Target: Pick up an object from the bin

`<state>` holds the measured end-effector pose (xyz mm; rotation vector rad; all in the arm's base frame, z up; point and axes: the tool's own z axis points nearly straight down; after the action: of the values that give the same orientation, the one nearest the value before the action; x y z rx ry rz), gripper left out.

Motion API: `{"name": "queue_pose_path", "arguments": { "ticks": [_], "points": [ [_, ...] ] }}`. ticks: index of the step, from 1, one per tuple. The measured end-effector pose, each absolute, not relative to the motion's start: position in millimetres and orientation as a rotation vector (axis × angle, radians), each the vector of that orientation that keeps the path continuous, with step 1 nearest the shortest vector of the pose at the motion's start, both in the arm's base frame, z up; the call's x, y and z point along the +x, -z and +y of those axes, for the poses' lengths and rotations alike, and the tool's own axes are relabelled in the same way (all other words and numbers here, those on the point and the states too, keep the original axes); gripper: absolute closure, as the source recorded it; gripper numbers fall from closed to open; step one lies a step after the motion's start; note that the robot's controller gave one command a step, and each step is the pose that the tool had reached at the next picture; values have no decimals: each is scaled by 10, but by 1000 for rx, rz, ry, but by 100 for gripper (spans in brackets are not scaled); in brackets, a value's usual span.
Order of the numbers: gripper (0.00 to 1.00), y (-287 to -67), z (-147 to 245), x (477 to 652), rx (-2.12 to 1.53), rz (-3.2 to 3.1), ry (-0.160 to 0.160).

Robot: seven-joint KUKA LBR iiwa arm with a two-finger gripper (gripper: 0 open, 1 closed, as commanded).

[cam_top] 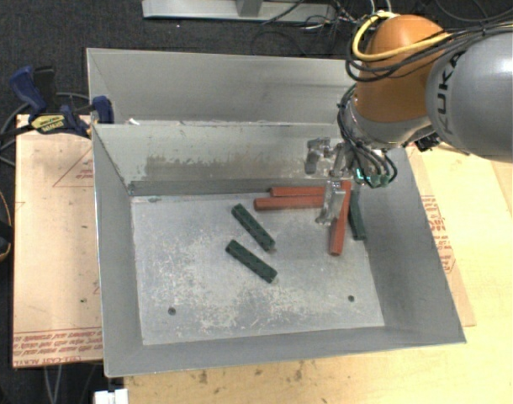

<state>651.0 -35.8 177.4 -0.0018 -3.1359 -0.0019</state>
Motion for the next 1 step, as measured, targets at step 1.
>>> {"name": "queue_pose_path", "arguments": {
  "ticks": [1],
  "points": [
    [0,-1357,-758,6210,56,-3137,0]
  ]
}}
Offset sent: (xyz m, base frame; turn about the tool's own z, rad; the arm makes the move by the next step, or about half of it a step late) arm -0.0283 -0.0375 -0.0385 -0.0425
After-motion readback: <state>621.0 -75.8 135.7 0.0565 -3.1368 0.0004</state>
